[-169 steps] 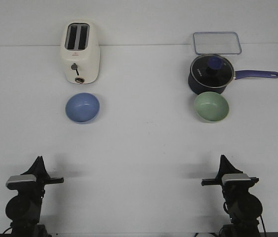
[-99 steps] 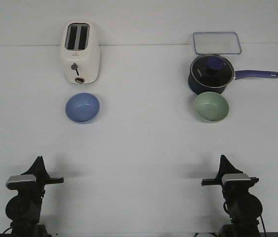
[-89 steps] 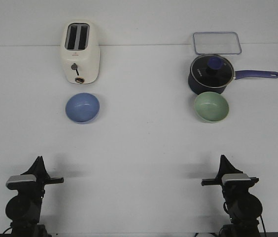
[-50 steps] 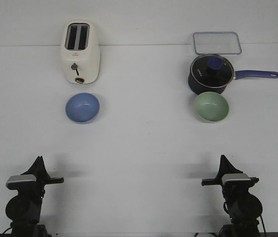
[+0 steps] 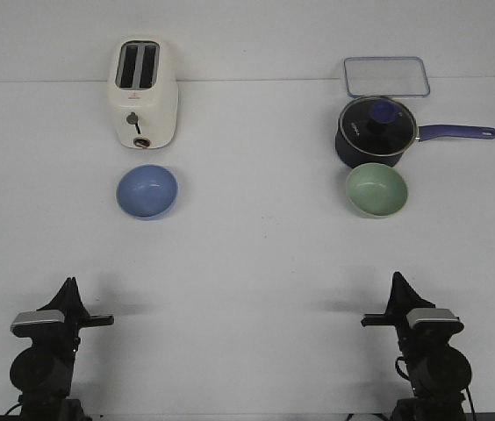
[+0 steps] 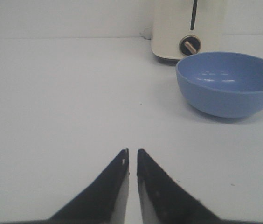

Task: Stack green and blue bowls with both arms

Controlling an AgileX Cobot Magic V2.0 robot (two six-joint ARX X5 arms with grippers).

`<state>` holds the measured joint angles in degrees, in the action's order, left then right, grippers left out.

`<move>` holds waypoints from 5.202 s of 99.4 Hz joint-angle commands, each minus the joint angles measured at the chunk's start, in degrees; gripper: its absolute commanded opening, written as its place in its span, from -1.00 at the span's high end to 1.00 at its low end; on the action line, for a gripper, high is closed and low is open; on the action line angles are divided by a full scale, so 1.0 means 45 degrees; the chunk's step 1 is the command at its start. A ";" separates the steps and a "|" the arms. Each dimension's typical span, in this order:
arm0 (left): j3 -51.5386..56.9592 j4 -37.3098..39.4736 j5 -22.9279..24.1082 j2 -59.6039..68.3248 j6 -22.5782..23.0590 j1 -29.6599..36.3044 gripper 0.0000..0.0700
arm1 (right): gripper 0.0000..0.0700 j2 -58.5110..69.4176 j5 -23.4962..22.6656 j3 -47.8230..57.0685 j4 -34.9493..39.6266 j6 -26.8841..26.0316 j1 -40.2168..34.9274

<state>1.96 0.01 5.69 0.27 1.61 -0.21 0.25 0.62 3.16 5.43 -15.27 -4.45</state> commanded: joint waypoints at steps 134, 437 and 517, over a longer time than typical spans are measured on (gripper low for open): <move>-0.0257 0.0165 -0.0039 -0.0019 0.0078 -0.0010 0.96 | 0.56 2.2561 -0.1826 1.5033 0.3099 0.0316 0.2919; 0.0112 0.0986 -0.0185 -0.0010 -0.4726 -0.0010 0.97 | -0.25 0.5202 0.4872 0.4857 0.2735 0.0015 -1.1438; 1.3352 -0.2987 -0.3662 1.8467 -0.4172 -0.0010 -0.23 | -0.25 0.5207 0.4872 0.4857 0.2696 -0.0039 -1.1438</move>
<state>57.87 -12.12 -10.50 75.92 -18.31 -0.21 23.49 22.37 24.62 18.17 -15.59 -55.24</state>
